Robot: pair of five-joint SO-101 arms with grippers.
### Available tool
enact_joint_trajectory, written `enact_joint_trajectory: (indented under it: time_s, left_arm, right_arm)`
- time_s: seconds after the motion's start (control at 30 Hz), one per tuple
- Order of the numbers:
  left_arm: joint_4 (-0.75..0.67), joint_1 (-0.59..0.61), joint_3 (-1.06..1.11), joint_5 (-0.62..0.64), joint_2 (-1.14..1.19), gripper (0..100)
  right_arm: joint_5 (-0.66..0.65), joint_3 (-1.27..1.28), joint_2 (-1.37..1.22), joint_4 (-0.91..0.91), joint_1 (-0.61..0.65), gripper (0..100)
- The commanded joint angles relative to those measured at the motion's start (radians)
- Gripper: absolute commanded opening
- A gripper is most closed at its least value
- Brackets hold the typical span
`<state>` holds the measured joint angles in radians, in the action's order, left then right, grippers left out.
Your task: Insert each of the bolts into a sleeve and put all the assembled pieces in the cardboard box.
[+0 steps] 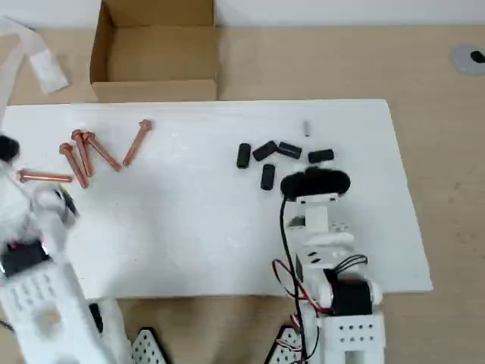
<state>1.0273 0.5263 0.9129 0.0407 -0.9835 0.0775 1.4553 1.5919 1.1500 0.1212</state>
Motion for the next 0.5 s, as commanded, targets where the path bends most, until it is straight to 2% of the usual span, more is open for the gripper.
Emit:
enact_joint_trajectory:
  time_s: [0.0,0.1,0.17,0.23,0.37,0.47]
  left_arm:
    - [0.100,0.015,-0.390,0.132,0.461,5]
    - [0.180,0.035,-0.565,0.305,0.699,5]
    - [0.184,0.064,-0.638,0.402,0.785,5]
    - [0.184,0.094,-0.698,0.440,0.825,6]
    - [0.178,0.114,-0.746,0.514,0.878,6]
    - [0.124,0.114,-0.743,0.535,0.911,6]
  right_arm:
    - [-0.008,-0.282,-0.292,-0.008,-0.010,0.9]
    - [-0.008,-0.535,-0.601,0.086,-0.005,0.9]
    - [-0.020,-0.719,-0.802,0.187,-0.005,0.9]
    - [-0.092,-0.891,-0.990,0.288,0.010,2.7]
    - [-0.379,-1.204,-1.311,0.462,0.036,9.8]
    - [-0.374,-1.371,-1.478,0.514,0.044,11.1]
